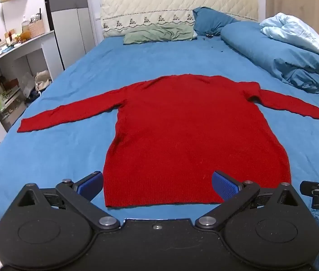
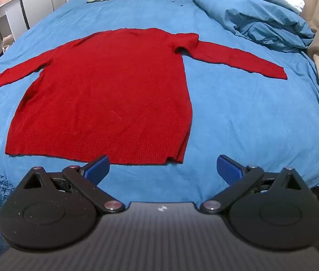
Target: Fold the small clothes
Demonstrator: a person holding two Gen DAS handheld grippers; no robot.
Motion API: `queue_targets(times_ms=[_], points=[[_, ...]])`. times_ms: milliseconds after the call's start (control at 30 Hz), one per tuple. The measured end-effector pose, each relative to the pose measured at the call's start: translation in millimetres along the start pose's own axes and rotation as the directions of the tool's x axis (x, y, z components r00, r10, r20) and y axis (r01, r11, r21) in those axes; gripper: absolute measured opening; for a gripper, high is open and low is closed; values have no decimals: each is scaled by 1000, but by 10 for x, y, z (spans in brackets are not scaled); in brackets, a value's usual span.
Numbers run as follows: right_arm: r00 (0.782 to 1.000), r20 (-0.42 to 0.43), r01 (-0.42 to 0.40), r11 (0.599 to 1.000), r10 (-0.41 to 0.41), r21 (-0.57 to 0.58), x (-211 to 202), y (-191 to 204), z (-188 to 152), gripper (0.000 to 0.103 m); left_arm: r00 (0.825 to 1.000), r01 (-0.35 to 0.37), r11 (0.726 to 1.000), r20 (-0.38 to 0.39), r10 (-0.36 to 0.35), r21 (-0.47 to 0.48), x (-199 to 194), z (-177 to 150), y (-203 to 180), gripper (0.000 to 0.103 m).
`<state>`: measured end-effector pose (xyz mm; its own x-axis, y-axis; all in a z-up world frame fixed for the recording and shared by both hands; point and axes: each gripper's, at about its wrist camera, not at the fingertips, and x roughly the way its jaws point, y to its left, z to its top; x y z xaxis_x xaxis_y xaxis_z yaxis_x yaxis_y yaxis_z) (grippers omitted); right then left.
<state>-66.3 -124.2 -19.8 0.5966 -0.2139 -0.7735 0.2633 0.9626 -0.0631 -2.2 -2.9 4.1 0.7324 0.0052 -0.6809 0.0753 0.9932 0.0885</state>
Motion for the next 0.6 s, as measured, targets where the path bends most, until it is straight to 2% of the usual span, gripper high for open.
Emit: queue_targets(times_ms=[67,600], points=[[1000,3,0,1000,0,-2,1,-1,-1,103,999,-2,1000,49,2,-3,-54,-97,9,103],[1000,20,9,1000,-9,6,-57,-10,-32,103,999,-2,1000,46,2,-2,-96,-65,-21,103]])
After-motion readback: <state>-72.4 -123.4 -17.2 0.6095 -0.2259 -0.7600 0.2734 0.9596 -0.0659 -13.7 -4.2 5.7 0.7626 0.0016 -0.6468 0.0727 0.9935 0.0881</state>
